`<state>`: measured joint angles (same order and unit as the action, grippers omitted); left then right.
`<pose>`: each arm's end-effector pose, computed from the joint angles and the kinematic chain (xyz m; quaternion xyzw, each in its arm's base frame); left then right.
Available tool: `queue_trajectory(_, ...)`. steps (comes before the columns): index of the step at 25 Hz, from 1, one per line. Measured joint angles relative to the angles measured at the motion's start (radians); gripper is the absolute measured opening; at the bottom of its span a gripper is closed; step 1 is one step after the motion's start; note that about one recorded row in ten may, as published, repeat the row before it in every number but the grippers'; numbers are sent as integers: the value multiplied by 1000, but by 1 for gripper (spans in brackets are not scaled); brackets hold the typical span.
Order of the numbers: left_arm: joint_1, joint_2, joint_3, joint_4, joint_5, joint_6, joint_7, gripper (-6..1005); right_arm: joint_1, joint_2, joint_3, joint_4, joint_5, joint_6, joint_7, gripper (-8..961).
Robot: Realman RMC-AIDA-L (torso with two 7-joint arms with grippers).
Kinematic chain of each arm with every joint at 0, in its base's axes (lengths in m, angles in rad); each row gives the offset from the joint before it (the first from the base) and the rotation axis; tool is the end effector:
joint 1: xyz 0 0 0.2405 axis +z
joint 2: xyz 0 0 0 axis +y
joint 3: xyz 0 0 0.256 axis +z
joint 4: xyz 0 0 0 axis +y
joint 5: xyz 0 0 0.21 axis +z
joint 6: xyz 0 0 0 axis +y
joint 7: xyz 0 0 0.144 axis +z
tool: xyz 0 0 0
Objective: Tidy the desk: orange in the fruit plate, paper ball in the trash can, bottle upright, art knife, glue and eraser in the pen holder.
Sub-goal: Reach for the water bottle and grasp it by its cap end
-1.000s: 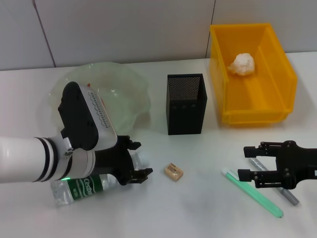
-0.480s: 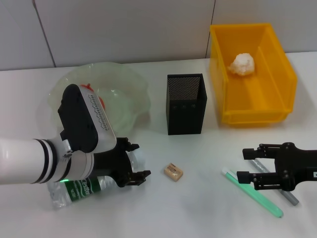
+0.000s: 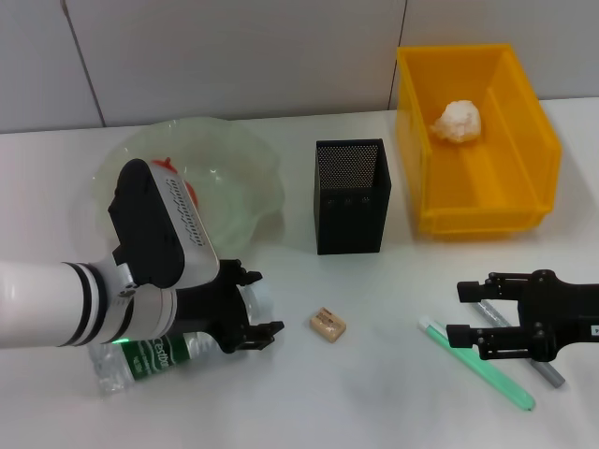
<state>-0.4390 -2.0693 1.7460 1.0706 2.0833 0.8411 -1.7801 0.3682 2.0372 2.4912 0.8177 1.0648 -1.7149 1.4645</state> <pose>-0.2038 0.3423 -0.0923 -0.9817 -0.0408 0.0322 0.1833 0.3064 0.2835 0.0417 -0.9365 0.2596 0.1994 0.1255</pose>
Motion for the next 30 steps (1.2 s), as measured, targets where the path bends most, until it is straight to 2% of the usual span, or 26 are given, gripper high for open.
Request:
queue_trajectory(10,9,0,-26,0,0,-3,-14,688,1,2,0,-3,0,0,-3,753)
queue_trajectory(22,8,0,-27,-5,-1,-7,-14,481,7,1,0,-7,0,0,-6,753)
queue_trajectory(30,9,0,-26,-2,1,-7,-13,445,9,2,0,-8,-5,0,-6,753)
